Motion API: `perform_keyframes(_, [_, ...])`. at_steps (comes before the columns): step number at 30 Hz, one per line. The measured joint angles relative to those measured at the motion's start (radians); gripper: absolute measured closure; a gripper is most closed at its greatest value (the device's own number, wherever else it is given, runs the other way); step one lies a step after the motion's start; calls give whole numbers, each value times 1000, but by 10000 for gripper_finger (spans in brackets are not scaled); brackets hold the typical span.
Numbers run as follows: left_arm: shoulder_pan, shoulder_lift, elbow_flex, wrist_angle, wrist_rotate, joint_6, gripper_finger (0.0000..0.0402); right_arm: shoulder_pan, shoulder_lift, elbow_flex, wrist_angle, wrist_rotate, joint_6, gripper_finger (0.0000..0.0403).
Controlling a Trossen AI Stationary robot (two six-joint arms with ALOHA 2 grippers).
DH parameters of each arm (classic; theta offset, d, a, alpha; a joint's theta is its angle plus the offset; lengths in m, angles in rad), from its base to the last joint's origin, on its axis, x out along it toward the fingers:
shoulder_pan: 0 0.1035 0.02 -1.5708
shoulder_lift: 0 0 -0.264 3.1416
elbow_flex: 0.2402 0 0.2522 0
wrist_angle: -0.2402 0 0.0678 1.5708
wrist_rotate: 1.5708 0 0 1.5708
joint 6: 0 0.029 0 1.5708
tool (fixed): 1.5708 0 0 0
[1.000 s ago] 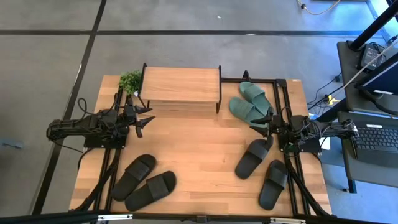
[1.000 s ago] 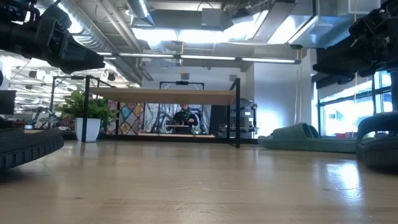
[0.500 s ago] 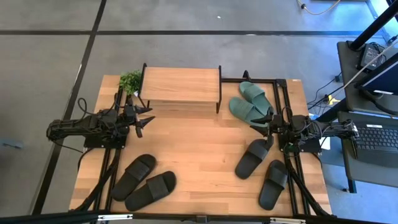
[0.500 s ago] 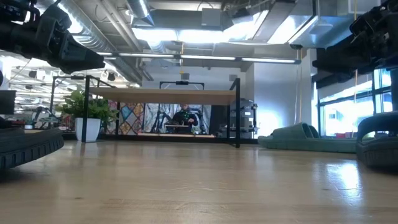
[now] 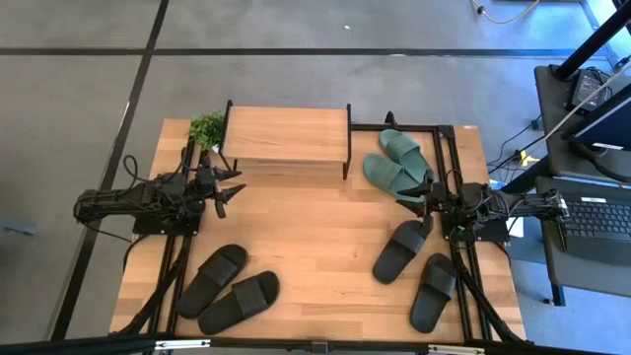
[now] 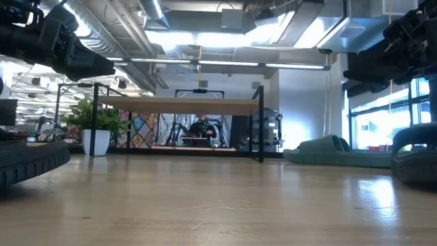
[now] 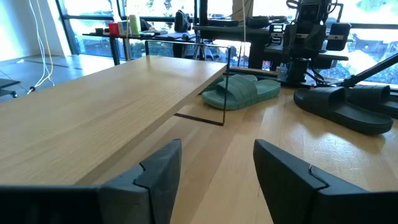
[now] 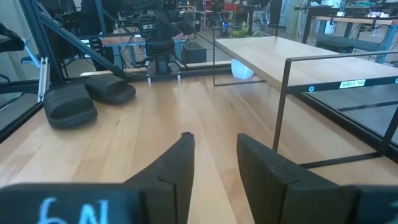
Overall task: Pick and place slides into the shelf
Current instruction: Put the black slipper on the shelf
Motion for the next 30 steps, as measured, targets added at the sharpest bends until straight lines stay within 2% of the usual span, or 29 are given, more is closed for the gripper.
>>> perform_keyframes(22, [0, 0, 0, 4, -2, 8, 208, -1, 0, 0, 3, 0, -1, 281])
perform_keyframes(30, [0, 0, 0, 8, -6, -9, 208, -2, 0, 0, 36, 3, -55, 281])
